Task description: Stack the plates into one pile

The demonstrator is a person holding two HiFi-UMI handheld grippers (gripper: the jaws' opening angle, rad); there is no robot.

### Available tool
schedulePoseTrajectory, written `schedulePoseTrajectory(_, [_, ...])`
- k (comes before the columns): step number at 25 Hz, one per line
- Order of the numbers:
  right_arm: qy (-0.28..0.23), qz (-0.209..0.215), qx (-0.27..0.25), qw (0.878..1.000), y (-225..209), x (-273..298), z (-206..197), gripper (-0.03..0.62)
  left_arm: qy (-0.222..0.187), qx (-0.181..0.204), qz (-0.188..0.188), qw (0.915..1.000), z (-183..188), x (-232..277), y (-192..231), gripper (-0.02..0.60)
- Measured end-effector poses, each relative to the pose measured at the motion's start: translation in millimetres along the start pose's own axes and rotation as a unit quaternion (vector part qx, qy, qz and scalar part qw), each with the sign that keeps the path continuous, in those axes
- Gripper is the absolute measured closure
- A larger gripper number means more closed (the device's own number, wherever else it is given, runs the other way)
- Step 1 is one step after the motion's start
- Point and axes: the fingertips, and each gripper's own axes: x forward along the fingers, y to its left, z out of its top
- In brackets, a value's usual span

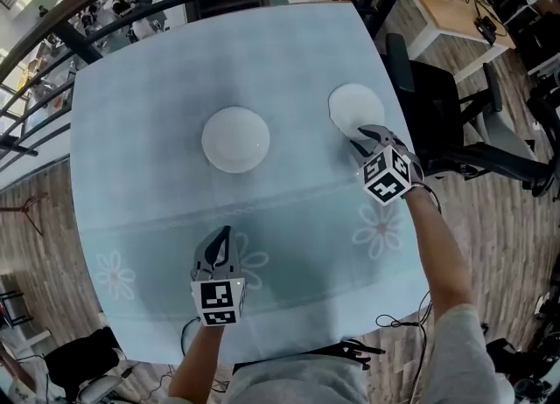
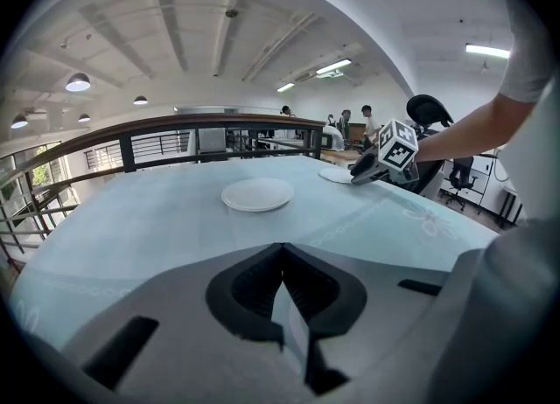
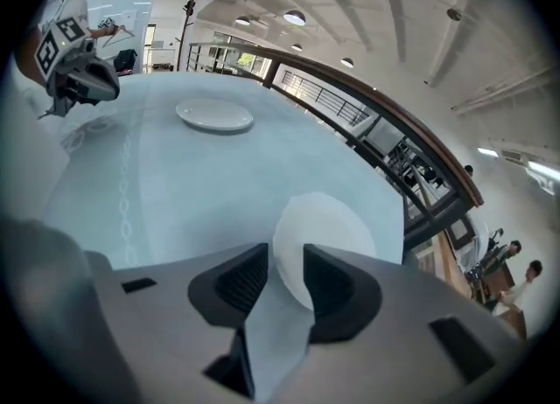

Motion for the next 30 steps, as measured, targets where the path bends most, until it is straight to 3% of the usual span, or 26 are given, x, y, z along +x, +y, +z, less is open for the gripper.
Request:
schedulePoseTrajectory(3, [0.022,0.023,-0.034,0.999,6.3,13.4,-4.2,0.488,0.003,-0.004,-0.001,1.0,-1.9,2.8,0.9,0.563])
schedulePoseTrajectory(7, [0.045,0.051,-0.025,0.997,12.1,15.9,-6.2,0.534,0.001,0.001,-0.004,1.0,-0.6,4.4,-0.4,0.562])
schedulePoseTrajectory(12, [0.061,0.051,-0.026,0.997,6.6,14.9,-8.7,0.534,0.005,0.008,-0.006,0.9999,-2.1,-1.5,-0.9,0.563])
schedulePoseTrajectory(15, [0.062,0.057,0.0,0.996,-0.7,12.9,-11.1,0.468,0.01,0.01,-0.007,0.9999,-6.1,-4.8,-1.0,0.563])
schedulePoseTrajectory(19, [0.062,0.07,0.0,0.996,0.6,14.6,-11.7,0.467,0.015,0.008,-0.006,0.9998,-11.3,-6.3,-0.9,0.563])
schedulePoseTrajectory(22, [0.065,0.079,0.003,0.995,7.9,16.0,-12.0,0.528,0.017,0.008,-0.005,0.9998,-13.8,-6.3,-0.2,0.563])
schedulePoseTrajectory(27, [0.073,0.03,-0.075,0.994,5.1,12.5,-7.3,0.56,0.013,0.002,0.0,0.9999,-6.5,-10.7,6.0,0.563])
schedulePoseTrajectory(30, [0.064,-0.007,-0.085,0.994,1.1,6.4,-3.6,0.566,0.01,0.005,0.001,0.9999,-3.6,-12.9,8.1,0.561])
